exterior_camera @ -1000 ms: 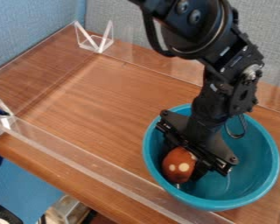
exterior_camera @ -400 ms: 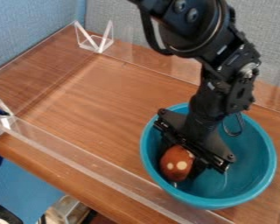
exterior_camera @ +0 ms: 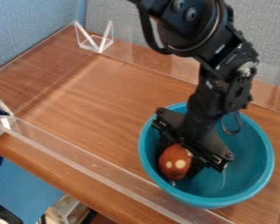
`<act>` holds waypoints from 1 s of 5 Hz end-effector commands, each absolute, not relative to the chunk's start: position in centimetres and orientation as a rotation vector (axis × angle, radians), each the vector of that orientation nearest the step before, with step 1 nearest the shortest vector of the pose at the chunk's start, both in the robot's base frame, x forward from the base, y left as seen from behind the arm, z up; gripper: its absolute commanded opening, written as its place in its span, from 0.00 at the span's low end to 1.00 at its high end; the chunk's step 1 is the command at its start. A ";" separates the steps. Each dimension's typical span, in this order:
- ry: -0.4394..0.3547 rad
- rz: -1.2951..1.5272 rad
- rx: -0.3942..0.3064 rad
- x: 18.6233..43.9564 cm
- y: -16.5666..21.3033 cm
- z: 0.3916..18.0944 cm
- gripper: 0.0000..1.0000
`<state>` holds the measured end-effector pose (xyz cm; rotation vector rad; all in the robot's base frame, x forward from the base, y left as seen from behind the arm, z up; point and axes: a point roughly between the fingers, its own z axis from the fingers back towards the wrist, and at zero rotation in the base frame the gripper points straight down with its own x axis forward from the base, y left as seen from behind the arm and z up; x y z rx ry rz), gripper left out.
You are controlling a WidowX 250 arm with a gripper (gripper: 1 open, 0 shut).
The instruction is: Remove the mushroom from inside the blue bowl and put it on the table
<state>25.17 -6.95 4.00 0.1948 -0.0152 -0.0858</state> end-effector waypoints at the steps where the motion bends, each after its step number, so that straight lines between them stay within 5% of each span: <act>1: -0.057 -0.058 0.184 25.8 -6.5 5.3 0.00; 5: -0.055 -0.028 0.185 25.9 -6.0 5.4 0.00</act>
